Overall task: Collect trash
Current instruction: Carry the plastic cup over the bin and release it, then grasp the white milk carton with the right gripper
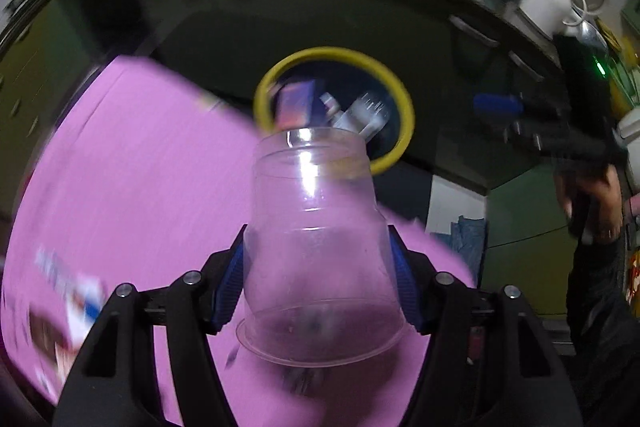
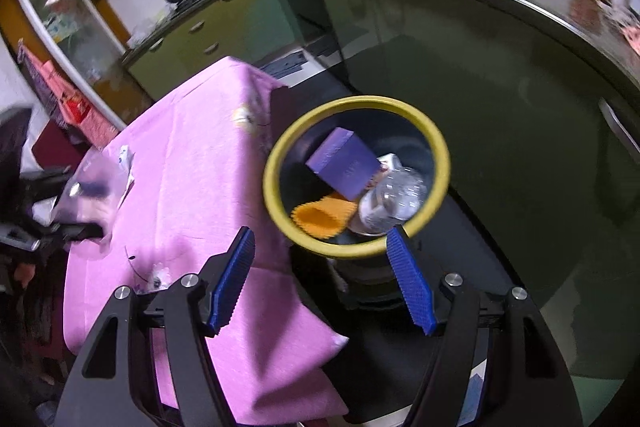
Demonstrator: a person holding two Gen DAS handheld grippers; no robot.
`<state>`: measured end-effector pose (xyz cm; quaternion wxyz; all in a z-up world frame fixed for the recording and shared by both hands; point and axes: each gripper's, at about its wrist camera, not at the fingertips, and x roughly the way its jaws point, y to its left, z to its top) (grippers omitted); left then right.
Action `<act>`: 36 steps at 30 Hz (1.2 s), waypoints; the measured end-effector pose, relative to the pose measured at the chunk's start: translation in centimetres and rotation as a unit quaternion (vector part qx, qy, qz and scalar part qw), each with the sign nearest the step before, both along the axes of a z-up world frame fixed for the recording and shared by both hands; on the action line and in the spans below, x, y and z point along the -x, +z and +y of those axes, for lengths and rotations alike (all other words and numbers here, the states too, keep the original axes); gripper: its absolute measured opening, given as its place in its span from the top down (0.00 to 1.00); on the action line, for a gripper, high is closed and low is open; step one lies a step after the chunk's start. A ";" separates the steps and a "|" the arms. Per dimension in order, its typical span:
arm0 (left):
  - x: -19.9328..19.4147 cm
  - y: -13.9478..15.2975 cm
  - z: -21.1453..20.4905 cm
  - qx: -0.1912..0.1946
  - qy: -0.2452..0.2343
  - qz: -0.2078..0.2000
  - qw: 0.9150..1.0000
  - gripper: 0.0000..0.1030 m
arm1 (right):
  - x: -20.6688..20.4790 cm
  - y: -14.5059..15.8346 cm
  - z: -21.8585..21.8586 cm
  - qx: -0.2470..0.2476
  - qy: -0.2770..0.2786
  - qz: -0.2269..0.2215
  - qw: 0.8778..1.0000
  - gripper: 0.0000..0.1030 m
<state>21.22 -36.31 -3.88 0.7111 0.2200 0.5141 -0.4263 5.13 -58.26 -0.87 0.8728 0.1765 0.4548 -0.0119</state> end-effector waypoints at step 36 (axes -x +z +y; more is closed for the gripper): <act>6.5 2.6 14.9 0.147 0.165 -0.124 0.967 0.10 | 0.5 -0.1 4.9 -0.018 0.066 -0.004 0.998 0.32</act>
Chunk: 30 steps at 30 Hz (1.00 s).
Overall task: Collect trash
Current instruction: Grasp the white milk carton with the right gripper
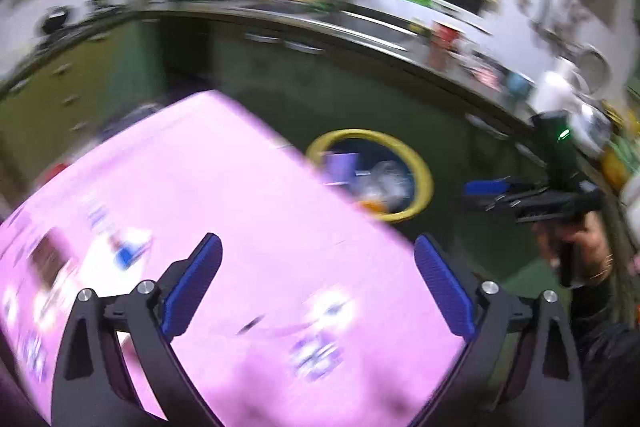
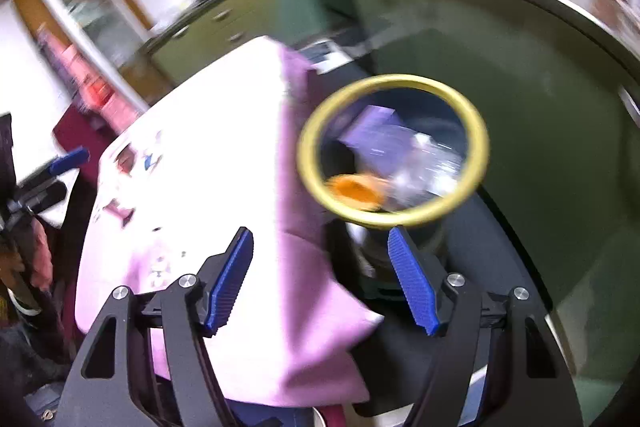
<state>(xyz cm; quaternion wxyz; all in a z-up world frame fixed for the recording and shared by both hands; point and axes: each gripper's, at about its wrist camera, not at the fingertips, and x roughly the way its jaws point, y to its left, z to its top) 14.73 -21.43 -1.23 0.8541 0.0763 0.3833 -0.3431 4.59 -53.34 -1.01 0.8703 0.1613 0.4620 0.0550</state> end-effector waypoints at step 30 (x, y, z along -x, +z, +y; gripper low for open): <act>4.1 -5.5 23.9 0.025 0.263 0.052 0.963 0.10 | -19.2 -3.7 40.1 0.117 0.356 0.038 0.926 0.51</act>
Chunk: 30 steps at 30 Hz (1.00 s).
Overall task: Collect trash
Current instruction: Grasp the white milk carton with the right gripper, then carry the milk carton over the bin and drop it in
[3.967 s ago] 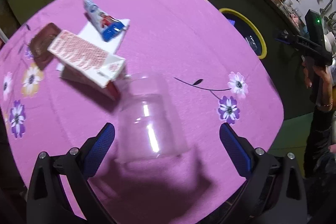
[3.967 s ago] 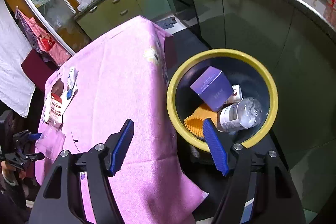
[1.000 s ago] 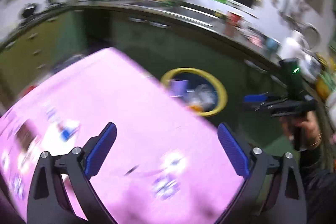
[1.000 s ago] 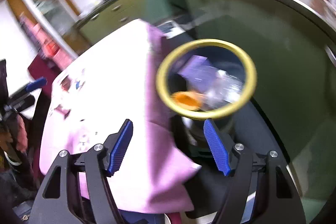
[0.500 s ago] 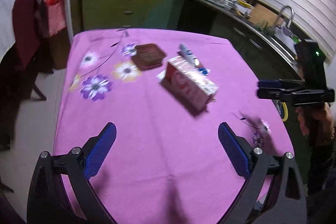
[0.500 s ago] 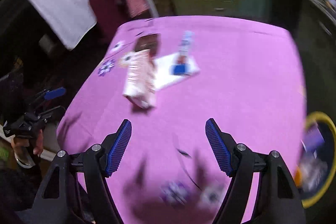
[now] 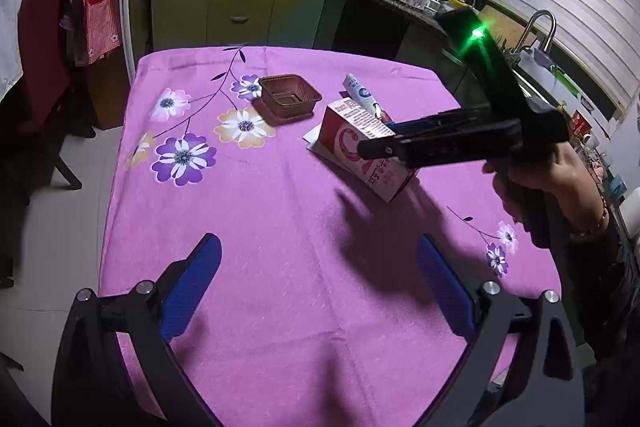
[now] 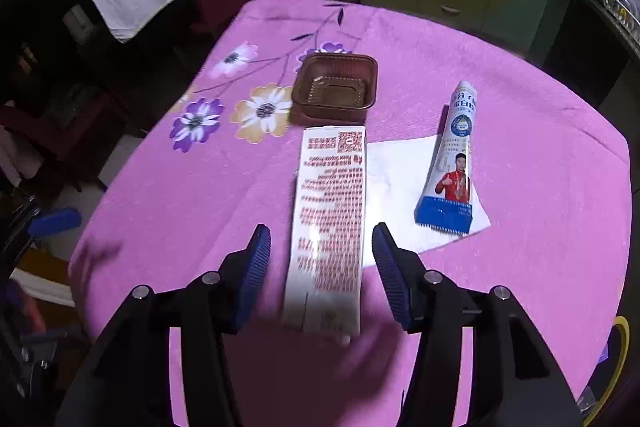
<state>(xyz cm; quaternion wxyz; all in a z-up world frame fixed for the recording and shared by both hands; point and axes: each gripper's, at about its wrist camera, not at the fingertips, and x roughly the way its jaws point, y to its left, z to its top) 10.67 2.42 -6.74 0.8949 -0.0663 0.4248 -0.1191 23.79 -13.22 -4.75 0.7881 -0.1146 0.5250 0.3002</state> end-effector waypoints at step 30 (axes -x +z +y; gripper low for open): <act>-0.7 -0.9 -1.8 -0.002 -0.030 0.012 0.999 0.10 | 2.1 5.0 -8.3 -0.032 -0.059 -0.033 0.997 0.66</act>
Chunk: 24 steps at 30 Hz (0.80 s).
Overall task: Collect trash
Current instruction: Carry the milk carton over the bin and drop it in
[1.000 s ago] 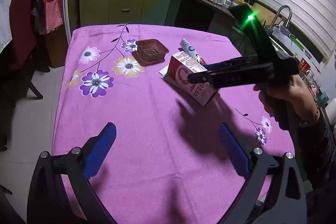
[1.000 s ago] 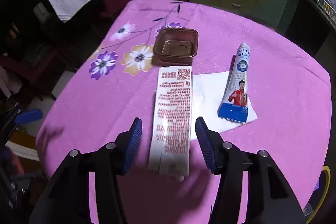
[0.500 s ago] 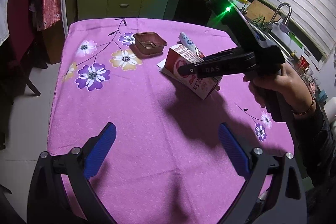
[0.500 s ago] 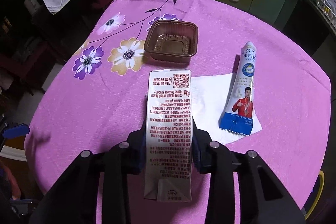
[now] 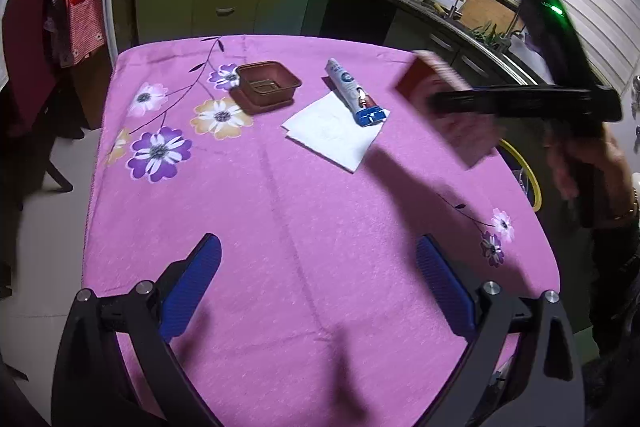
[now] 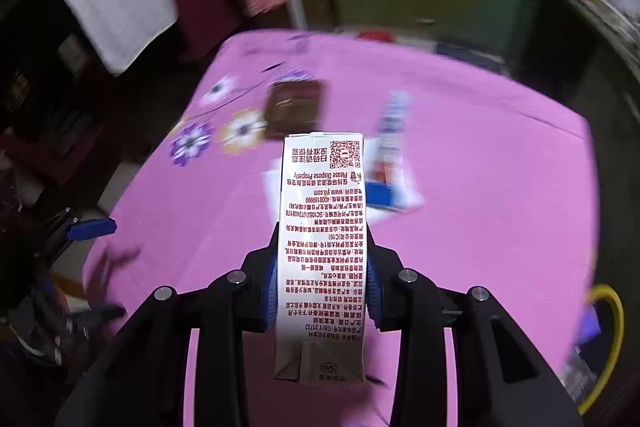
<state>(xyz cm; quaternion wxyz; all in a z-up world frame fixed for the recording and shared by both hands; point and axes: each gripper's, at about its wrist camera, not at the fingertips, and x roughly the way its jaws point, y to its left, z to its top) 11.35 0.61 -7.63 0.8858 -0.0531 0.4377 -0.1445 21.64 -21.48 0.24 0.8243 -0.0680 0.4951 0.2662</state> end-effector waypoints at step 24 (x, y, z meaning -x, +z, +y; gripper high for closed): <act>-1.3 -0.5 -4.0 -0.028 -0.038 0.015 0.999 0.09 | -2.7 -7.2 -31.4 0.037 -0.312 0.062 0.947 0.65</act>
